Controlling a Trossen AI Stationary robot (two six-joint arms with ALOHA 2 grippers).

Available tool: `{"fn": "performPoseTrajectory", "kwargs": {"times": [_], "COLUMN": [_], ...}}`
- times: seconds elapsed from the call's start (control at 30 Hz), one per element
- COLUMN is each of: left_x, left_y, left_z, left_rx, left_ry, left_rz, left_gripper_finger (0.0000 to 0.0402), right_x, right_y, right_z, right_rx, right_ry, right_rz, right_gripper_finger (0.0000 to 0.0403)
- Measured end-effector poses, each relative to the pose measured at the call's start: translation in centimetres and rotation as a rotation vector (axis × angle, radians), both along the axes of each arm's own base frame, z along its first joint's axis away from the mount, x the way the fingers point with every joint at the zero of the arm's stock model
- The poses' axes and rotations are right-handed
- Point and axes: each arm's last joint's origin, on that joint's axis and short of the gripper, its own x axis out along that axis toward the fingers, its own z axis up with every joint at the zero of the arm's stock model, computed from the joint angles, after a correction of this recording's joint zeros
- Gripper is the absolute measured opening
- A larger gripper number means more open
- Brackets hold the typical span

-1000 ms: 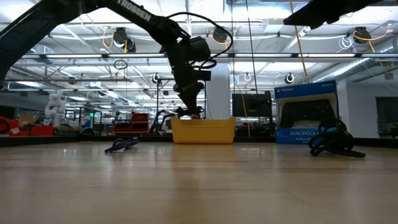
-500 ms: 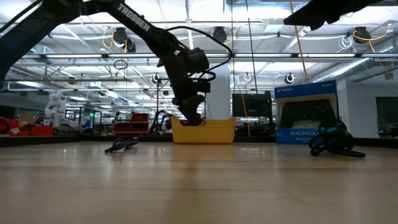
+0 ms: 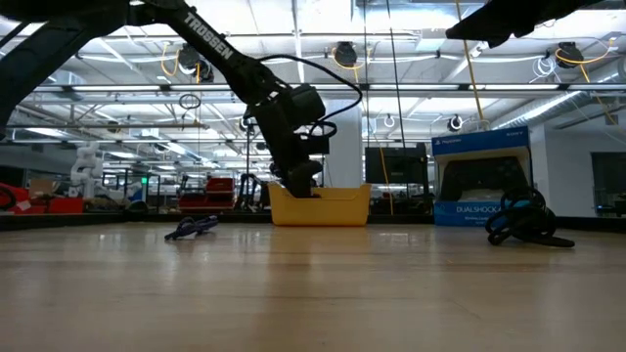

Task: Pick and place USB-C Cables
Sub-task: Put the bottom black charger cable into the yellow bin, then put the black charger cable into the yellow bin

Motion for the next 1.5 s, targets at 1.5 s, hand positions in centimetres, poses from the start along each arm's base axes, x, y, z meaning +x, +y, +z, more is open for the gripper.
{"fn": "performPoseTrajectory", "kwargs": {"times": [1.5], "left_x": [-6.7], "left_y": [-14.2], "left_z": [20.2], "left_rx": [0.036], "left_ry": [-0.343], "left_rz": [-0.194], "left_gripper_finger": [0.0088], "right_x": [0.1], "right_y": [0.3], "right_z": [-0.7], "right_rx": [0.167], "right_ry": [0.048], "right_rz": [0.038], "right_gripper_finger": [0.0]}}
